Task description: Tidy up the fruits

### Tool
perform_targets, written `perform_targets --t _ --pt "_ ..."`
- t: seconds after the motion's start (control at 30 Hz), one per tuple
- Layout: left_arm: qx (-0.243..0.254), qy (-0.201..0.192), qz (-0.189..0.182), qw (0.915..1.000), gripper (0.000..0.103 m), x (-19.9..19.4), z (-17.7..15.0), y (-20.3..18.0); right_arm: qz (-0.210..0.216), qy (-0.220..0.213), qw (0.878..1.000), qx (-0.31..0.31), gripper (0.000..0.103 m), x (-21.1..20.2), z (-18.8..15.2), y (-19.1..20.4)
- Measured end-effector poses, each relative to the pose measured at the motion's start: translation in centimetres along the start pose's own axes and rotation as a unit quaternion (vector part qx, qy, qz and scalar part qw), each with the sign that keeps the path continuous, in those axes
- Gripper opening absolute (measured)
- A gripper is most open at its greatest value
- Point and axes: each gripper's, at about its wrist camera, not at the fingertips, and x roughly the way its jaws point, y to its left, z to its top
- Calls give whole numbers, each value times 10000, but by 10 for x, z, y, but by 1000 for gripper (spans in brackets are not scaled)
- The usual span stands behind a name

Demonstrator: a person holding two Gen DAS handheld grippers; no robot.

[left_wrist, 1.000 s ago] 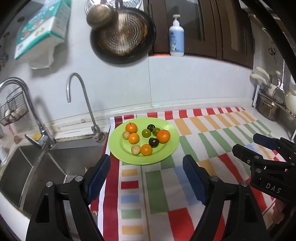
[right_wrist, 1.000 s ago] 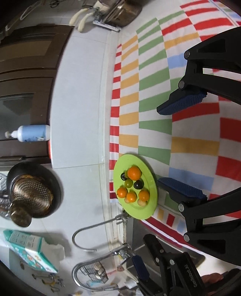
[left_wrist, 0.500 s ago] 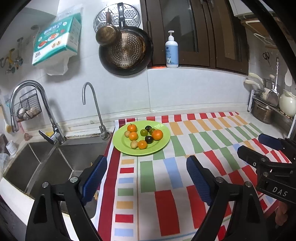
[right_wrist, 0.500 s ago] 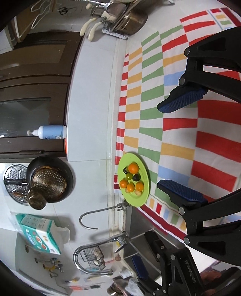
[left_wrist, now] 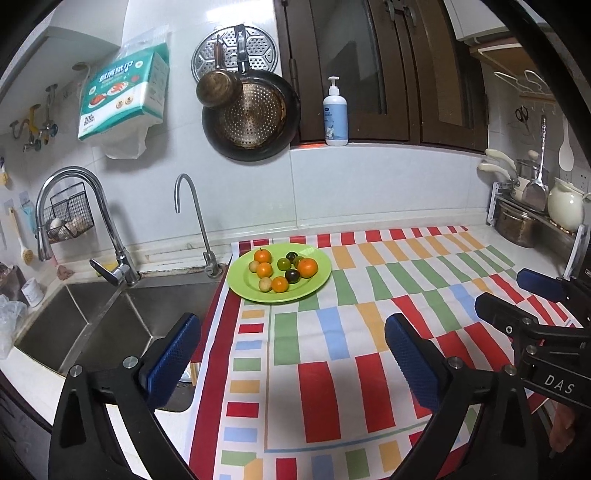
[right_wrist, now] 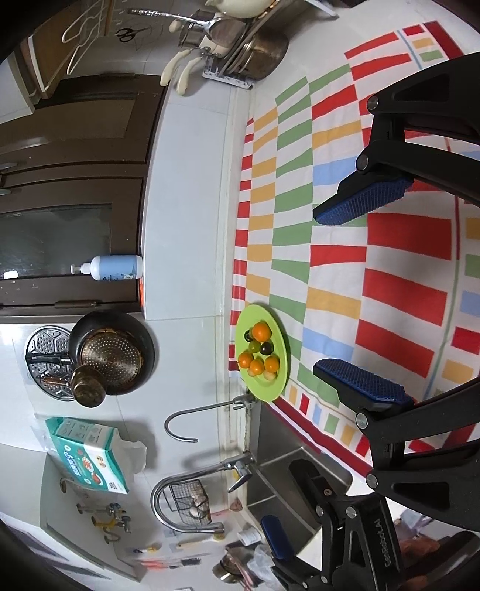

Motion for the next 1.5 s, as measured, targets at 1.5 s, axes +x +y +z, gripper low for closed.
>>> perform_targets --t 1.5 --pt "47 -208 90 9997 103 -44 -6 -14 3 -120 9999 -22 76 -36 -12 -13"
